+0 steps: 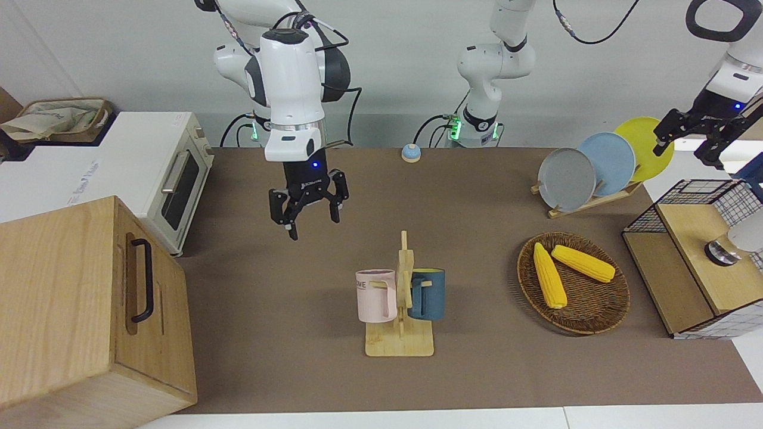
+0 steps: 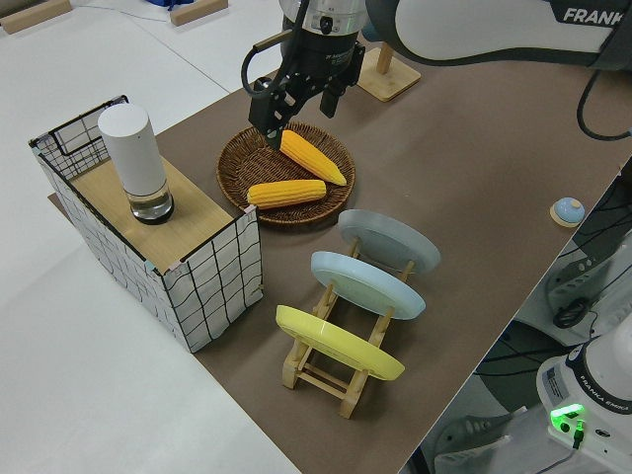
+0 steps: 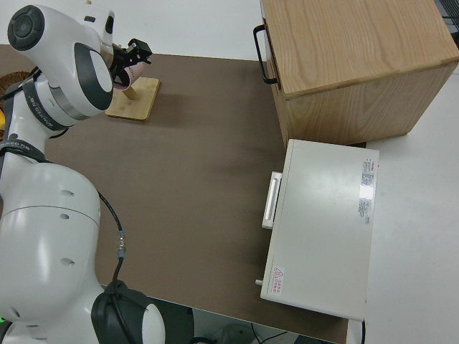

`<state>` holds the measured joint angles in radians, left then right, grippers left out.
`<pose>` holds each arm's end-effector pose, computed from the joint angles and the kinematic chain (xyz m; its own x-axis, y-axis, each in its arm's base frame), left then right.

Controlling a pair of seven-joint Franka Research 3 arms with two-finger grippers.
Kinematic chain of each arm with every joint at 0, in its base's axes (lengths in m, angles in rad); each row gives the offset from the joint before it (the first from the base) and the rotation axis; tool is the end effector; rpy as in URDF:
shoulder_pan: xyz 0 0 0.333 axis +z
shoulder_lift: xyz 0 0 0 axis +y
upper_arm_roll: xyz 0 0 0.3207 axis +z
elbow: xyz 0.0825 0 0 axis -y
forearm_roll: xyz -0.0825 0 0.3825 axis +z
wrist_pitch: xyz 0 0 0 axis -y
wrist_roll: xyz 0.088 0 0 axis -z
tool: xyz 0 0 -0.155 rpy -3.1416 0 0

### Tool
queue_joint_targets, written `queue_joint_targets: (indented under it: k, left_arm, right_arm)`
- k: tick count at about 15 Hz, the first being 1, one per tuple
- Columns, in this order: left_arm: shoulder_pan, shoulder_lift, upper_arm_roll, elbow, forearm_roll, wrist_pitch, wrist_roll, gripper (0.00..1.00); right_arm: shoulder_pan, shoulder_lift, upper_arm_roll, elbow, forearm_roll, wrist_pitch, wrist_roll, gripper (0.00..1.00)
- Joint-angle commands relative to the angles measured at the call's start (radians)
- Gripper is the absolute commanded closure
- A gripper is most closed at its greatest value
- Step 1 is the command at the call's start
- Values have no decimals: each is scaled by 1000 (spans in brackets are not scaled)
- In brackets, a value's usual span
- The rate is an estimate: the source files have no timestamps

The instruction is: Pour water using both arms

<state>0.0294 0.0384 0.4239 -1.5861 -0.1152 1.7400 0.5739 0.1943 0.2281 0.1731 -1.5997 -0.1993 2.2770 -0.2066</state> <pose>0.5352 0.2387 0.5709 0.9825 -0.1062 0.1527 -0.1104 -0.9937 0.0193 0.6519 0.2273 0.5107 0.6996 0.5994 0.3889 0.5522 -0.7990 0.2382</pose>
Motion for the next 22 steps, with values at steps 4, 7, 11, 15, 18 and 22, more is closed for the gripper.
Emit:
queue_joint_targets:
  k: [4,7,11,15,18,22]
  left_arm:
    - [92,64,1,12,-77,159,116,11]
    - [138,103,-1,11,-159,239,159,11]
    - [168,135,-2,-6,-262,344,208,11]
    - [181,170,-2,-20,-345,426,279,11]
    - [178,198,-7,-38,-418,522,297,11]
    - [173,254,-16,-35,-526,639,316,11]
  right_arm:
    - [40,97,0,63,-78,62,-30,13]
    - [53,123,0,69,-103,94,-30,15]
    - [71,160,-1,70,-158,139,-28,21]
    - [77,204,-1,109,-167,165,-23,21]
    - [89,232,-6,129,-170,182,-20,21]
    - [99,254,-15,130,-178,211,-20,86]
